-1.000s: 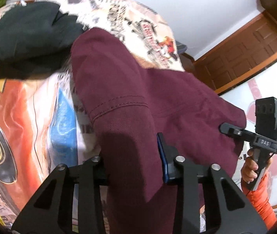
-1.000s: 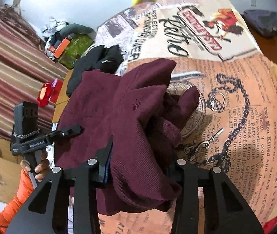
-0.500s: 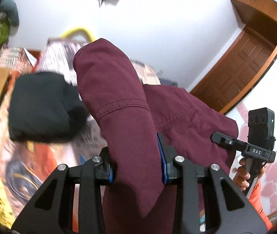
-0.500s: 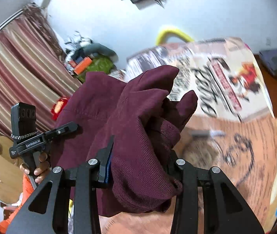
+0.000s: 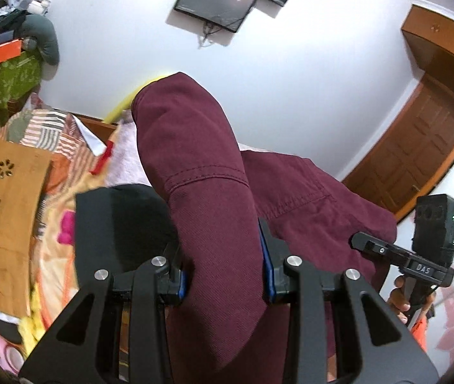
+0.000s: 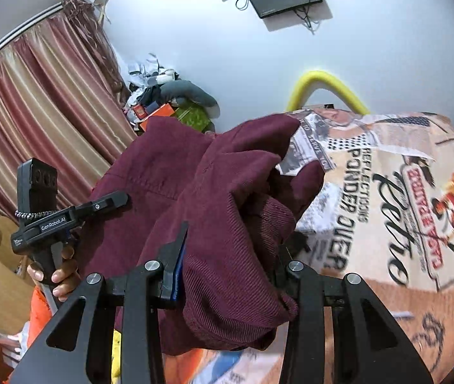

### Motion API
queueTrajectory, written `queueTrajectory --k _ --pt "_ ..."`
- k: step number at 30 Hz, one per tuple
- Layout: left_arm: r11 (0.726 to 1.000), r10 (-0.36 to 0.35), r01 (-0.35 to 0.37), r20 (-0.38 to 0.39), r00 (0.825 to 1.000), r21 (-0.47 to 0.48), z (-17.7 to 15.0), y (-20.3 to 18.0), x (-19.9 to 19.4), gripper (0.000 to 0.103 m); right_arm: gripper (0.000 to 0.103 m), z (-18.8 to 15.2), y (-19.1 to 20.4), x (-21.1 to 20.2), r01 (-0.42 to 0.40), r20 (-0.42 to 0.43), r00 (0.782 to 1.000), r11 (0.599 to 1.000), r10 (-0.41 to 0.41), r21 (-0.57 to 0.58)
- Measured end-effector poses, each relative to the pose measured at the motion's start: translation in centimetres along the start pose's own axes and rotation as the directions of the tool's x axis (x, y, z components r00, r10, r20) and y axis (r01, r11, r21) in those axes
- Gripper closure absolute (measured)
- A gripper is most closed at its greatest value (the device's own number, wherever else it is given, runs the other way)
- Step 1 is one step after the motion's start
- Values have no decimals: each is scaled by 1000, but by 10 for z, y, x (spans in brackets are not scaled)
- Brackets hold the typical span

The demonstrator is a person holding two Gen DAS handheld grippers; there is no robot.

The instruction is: Fold large clothes

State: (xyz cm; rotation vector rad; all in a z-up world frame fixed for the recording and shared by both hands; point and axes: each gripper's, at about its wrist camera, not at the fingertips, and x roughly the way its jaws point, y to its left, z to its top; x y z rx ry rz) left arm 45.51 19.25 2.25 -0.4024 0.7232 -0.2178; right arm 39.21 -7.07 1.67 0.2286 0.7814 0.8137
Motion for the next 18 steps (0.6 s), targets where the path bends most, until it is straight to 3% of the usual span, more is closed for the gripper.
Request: queueTrajectory --k 3,5,8,9,11,15,18 --pt "998 48 -48 -10 999 33 9 20 21 69 69 12 6 21 -25 16 1000 999 26 -38" --pt "996 72 -71 -6 997 61 9 32 36 69 69 16 14 36 0 26 1000 995 3 -97" --pt "985 147 -150 38 988 87 6 61 65 76 69 14 17 80 61 -35 997 989 -66 -134" --pt "987 143 -145 35 989 69 5 71 73 80 69 9 11 100 102 -70 991 987 -112 -126" --pt "987 158 -159 -13 987 -13 2 98 93 80 69 -1 -4 133 152 -134 977 982 -166 -111" --pt "974 214 -222 -142 966 -40 -19 132 129 80 69 -19 -36 142 191 -117 973 980 -197 -57" --pt "970 235 -241 -162 958 -15 -37 139 141 80 68 -25 -66 135 145 -137 981 988 -136 60"
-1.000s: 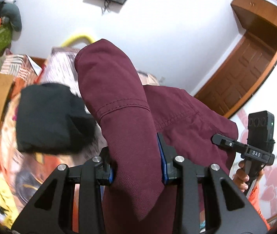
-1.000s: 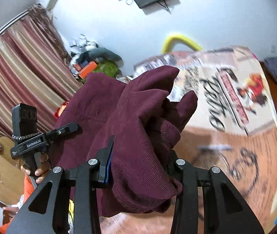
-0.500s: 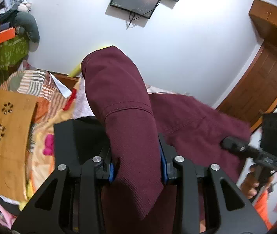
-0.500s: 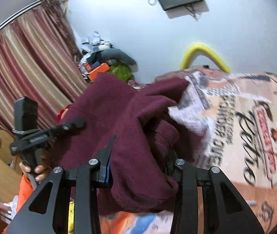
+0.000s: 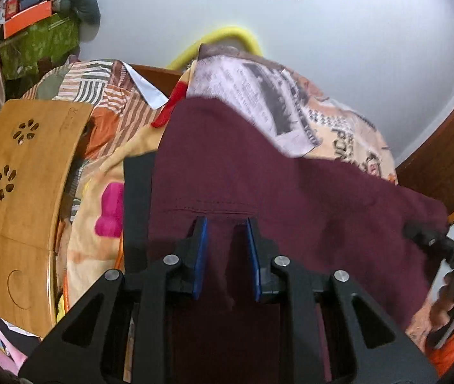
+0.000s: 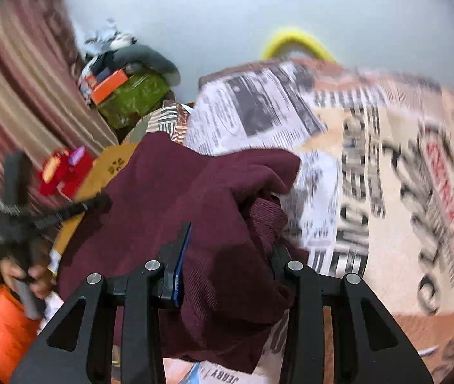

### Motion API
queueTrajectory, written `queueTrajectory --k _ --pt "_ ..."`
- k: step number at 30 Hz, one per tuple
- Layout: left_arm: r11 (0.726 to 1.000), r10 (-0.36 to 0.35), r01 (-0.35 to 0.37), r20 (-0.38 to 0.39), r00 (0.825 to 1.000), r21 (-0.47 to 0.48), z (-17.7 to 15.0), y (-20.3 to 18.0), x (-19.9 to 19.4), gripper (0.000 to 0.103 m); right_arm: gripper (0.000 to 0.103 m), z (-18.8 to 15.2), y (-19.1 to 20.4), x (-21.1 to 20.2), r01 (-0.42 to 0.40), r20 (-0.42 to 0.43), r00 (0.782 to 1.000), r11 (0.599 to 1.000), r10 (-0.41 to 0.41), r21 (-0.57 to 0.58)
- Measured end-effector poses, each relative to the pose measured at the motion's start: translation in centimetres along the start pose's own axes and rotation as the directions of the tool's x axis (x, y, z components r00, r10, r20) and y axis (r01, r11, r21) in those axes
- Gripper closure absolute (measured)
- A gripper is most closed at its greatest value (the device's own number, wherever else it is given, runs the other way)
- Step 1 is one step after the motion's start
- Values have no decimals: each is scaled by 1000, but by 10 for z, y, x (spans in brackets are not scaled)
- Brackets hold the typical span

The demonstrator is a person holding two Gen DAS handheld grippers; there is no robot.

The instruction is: Fold large clothes

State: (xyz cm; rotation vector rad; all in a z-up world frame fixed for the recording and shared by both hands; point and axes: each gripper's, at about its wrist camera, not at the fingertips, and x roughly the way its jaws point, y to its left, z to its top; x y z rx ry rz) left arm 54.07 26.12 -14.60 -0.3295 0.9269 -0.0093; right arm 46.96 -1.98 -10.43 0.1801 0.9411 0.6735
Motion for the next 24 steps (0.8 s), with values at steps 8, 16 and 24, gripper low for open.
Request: queueTrajectory --k 8,16,24 --pt "987 102 -103 20 995 124 -15 -27 -6 80 48 -39 -32 9 -14 -96 995 993 26 119" --pt "962 163 -169 45 986 215 -43 -50 -38 77 43 -42 -16 -21 178 -51 983 984 -179 -21" --pt "958 174 -190 91 980 216 -80 -58 -67 53 39 -54 54 -43 426 182 904 854 -388 -298"
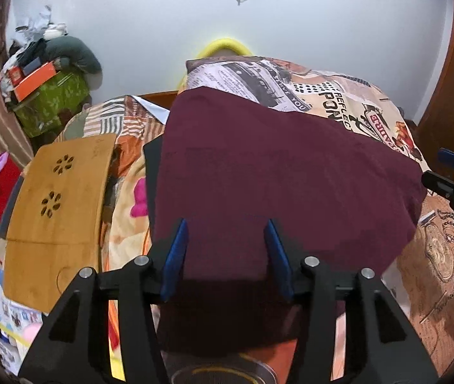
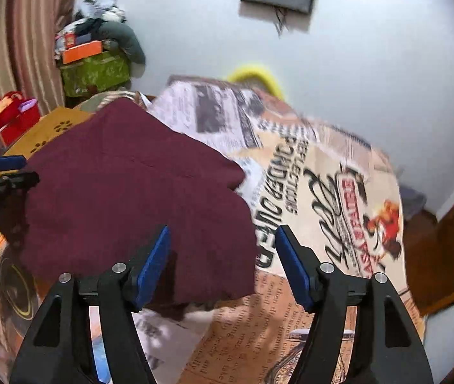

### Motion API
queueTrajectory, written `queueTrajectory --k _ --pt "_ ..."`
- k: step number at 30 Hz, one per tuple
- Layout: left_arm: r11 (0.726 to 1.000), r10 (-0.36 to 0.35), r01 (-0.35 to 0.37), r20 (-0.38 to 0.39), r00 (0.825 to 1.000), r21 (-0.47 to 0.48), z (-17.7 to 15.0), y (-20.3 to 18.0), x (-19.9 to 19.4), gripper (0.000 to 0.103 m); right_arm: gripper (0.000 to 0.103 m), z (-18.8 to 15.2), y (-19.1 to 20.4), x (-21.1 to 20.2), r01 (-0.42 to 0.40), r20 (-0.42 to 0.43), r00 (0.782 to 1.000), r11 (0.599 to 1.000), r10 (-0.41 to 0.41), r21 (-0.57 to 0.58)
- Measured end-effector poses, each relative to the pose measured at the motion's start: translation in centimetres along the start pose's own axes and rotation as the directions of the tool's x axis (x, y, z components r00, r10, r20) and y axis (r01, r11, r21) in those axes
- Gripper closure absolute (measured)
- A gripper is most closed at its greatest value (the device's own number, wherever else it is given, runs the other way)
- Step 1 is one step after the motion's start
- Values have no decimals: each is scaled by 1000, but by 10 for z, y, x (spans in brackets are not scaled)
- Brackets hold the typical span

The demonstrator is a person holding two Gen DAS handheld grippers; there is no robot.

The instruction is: Fold large clothes

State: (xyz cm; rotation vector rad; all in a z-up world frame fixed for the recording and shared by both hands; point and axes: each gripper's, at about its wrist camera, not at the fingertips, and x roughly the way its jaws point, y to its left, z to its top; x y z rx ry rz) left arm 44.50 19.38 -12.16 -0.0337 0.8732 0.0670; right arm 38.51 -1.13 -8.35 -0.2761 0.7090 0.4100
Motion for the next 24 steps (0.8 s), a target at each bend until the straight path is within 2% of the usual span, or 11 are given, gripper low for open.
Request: queueTrajectory --k 5,8,11,14,17,20,24 --pt "992 -52 52 -4 999 -112 -15 9 -26 53 39 -1 17 -25 -107 38 994 994 106 12" --pt "984 -67 75 50 996 -163 -22 12 -58 53 39 0 25 -48 -146 74 987 989 144 18" --pt "984 -55 72 107 993 -164 -26 9 -92 53 39 2 30 -77 -166 126 979 986 163 13" --pt "984 -68 97 185 980 -152 -30 1 -134 53 39 3 32 -117 -183 196 965 983 177 14" --pt "987 -63 99 259 964 -128 -38 -10 -178 53 39 0 35 -150 -195 256 949 981 186 11" --pt "993 -49 82 344 938 -81 -51 -27 -225 53 39 -5 36 -187 -209 327 924 978 195 5" --pt "998 -37 59 465 885 -33 -73 -51 -286 53 39 -16 39 -238 -211 429 883 978 190 1"
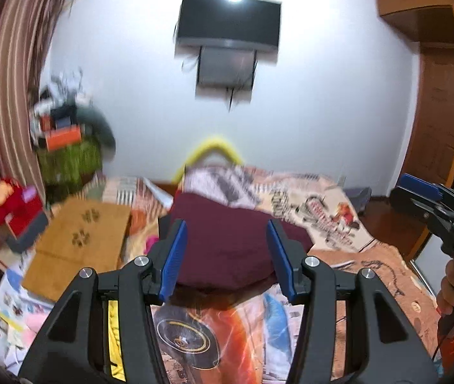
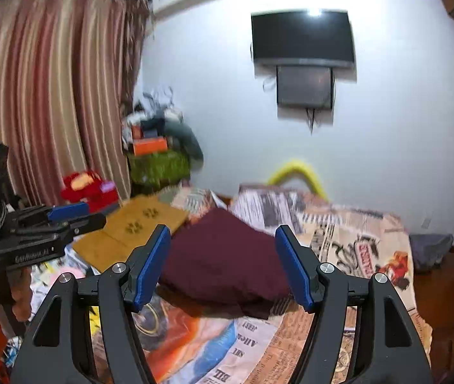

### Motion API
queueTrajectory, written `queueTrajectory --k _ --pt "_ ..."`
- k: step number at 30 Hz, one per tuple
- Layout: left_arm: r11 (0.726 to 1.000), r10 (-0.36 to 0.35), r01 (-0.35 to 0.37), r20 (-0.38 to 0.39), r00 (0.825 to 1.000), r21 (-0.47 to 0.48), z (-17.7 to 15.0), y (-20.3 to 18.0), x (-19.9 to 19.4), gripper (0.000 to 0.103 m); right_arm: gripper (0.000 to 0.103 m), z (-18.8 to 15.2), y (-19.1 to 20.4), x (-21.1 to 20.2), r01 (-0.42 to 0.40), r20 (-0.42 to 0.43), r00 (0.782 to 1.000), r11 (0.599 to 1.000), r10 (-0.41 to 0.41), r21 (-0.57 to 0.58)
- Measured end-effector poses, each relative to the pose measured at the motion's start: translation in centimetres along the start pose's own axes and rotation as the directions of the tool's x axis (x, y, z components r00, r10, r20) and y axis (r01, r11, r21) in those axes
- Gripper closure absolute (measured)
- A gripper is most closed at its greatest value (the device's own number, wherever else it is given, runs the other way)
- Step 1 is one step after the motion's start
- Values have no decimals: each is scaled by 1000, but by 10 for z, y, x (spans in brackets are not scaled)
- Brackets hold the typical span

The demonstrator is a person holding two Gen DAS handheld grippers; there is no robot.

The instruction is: Fold large clothes

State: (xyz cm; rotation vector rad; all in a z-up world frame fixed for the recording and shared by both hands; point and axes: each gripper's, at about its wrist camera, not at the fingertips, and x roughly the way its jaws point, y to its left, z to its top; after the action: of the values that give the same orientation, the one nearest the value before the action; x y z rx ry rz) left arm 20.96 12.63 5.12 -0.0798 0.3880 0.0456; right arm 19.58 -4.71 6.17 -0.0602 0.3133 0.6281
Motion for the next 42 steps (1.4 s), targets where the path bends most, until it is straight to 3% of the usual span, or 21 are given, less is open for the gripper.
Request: queueTrajectory --k 7,11,15,17,18,20,26,31,42 --pt "999 12 -22 203 979 49 -5 -40 -90 53 39 2 20 -71 -26 164 986 1000 24 14" --pt "999 16 -24 268 963 27 -16 -50 -123 46 39 -6 33 -96 -17 225 974 1000 13 16" --pt "998 46 -56 306 951 25 -28 -60 -142 43 39 -15 34 -98 -15 234 972 999 6 38" --pt "997 70 -80 326 943 16 -35 -64 -152 30 39 -18 35 -100 6 234 972 999 -17 50" --pt "996 78 -85 331 940 7 -37 -64 -154 25 38 -19 36 -101 11 234 972 999 -23 51" --pt "996 82 -85 341 936 -7 -41 -64 -159 9 25 -20 36 -103 21 234 972 998 -34 58" --pt "992 121 -123 342 932 -16 -48 -66 -162 3 0 -22 41 -110 91 263 959 994 -104 59" --pt "991 134 -133 330 934 -25 -54 -68 -160 3 0 -24 48 -115 125 281 951 991 -132 42" --pt "989 149 -143 318 936 -42 -58 -69 -155 3 0 -35 42 -118 114 260 958 992 -124 55"
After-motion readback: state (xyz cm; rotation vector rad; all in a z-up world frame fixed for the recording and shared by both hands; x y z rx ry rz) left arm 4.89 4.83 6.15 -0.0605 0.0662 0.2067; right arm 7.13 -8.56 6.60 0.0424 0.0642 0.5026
